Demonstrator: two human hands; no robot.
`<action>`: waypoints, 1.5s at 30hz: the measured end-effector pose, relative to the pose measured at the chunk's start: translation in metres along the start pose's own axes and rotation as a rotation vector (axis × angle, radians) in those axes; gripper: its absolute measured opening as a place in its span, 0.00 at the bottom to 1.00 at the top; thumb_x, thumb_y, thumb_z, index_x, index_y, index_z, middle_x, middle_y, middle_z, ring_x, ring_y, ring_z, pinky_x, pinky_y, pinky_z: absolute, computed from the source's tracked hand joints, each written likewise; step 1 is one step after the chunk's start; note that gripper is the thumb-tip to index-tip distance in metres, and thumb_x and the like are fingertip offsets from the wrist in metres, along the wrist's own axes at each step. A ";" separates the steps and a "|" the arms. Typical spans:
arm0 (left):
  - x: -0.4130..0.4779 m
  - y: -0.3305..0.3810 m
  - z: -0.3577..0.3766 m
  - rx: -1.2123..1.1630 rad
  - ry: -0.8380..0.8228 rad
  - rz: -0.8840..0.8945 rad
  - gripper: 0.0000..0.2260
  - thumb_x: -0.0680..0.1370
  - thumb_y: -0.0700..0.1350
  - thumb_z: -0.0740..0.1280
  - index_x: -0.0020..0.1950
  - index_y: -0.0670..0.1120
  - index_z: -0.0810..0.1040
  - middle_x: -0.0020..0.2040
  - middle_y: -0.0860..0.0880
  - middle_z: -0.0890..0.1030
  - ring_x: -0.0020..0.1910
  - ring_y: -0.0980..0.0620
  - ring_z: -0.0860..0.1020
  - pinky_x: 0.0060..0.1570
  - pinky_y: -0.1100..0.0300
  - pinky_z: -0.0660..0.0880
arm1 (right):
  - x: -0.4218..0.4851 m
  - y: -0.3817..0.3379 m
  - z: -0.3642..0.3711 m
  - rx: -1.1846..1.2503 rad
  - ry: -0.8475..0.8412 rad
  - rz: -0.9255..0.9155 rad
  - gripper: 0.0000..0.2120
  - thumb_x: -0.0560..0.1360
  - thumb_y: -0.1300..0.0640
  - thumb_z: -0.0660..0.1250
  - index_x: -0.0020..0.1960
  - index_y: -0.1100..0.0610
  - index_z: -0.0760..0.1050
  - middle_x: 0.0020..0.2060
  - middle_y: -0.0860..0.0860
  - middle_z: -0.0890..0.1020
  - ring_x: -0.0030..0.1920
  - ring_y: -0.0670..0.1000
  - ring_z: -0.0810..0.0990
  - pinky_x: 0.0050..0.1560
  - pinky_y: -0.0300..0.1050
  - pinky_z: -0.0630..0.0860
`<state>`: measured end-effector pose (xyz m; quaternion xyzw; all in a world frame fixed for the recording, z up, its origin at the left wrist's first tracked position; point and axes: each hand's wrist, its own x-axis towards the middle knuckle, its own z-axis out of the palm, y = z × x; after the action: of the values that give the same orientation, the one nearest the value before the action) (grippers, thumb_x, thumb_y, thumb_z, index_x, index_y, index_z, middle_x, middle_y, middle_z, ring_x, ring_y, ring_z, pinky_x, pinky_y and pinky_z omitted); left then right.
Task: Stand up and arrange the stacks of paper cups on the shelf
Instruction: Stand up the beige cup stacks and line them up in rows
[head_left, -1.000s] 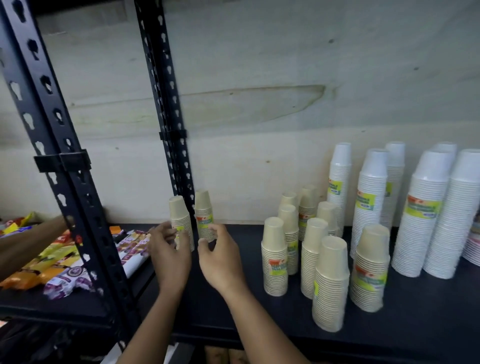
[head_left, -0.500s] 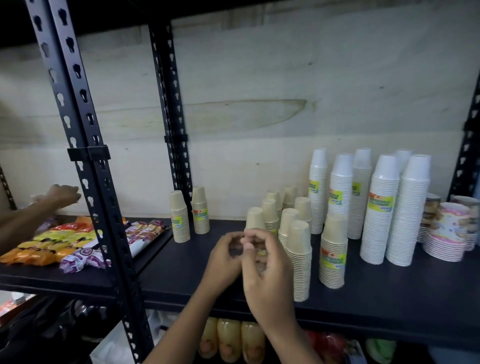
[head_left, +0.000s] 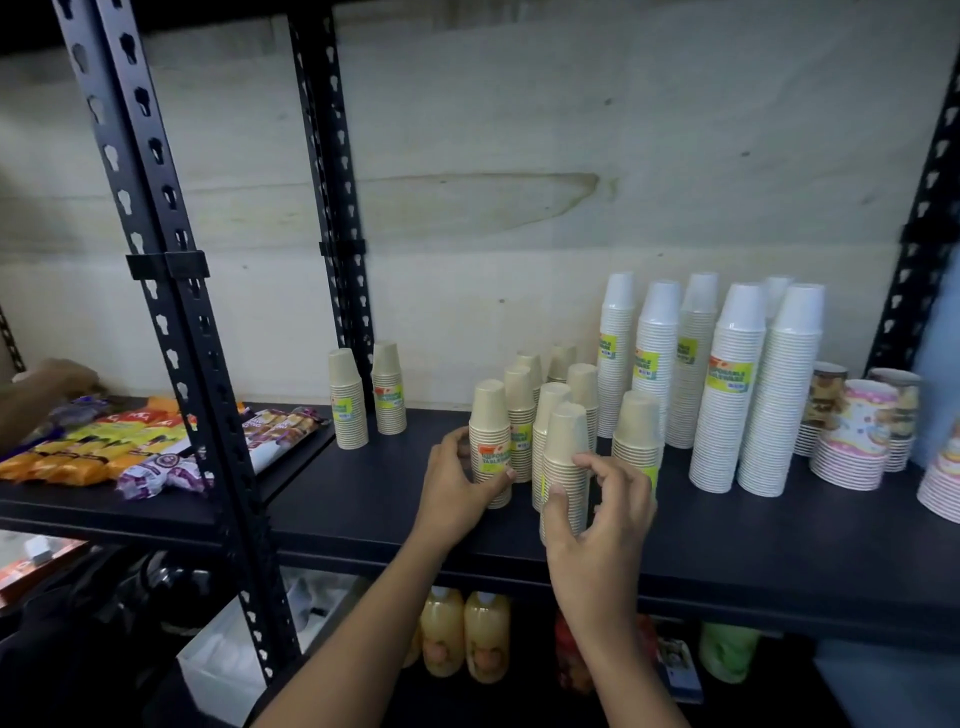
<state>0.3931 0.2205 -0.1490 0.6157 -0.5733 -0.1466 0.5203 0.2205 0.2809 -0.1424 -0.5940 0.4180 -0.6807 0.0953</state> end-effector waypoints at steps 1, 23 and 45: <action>0.000 -0.001 0.001 0.000 0.003 -0.005 0.37 0.70 0.54 0.79 0.74 0.51 0.67 0.63 0.51 0.74 0.60 0.57 0.76 0.62 0.57 0.76 | -0.001 0.002 0.001 -0.013 -0.001 0.010 0.20 0.72 0.64 0.74 0.61 0.55 0.76 0.59 0.50 0.71 0.62 0.50 0.69 0.63 0.52 0.71; -0.003 -0.004 0.010 -0.086 0.098 -0.045 0.29 0.69 0.52 0.81 0.61 0.51 0.69 0.56 0.52 0.80 0.53 0.57 0.79 0.52 0.61 0.78 | 0.001 0.037 0.006 -0.060 -0.211 0.235 0.35 0.70 0.52 0.78 0.70 0.48 0.62 0.64 0.50 0.71 0.61 0.53 0.75 0.59 0.59 0.77; 0.054 -0.056 -0.071 -0.142 0.186 -0.153 0.26 0.70 0.46 0.80 0.63 0.55 0.72 0.52 0.54 0.80 0.50 0.58 0.80 0.46 0.65 0.76 | 0.032 0.001 0.159 0.009 -0.450 0.223 0.31 0.78 0.56 0.70 0.77 0.50 0.63 0.69 0.47 0.73 0.70 0.48 0.70 0.71 0.49 0.70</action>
<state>0.4953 0.1965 -0.1425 0.6302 -0.4621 -0.1687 0.6007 0.3532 0.1879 -0.1283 -0.6804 0.4462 -0.5185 0.2629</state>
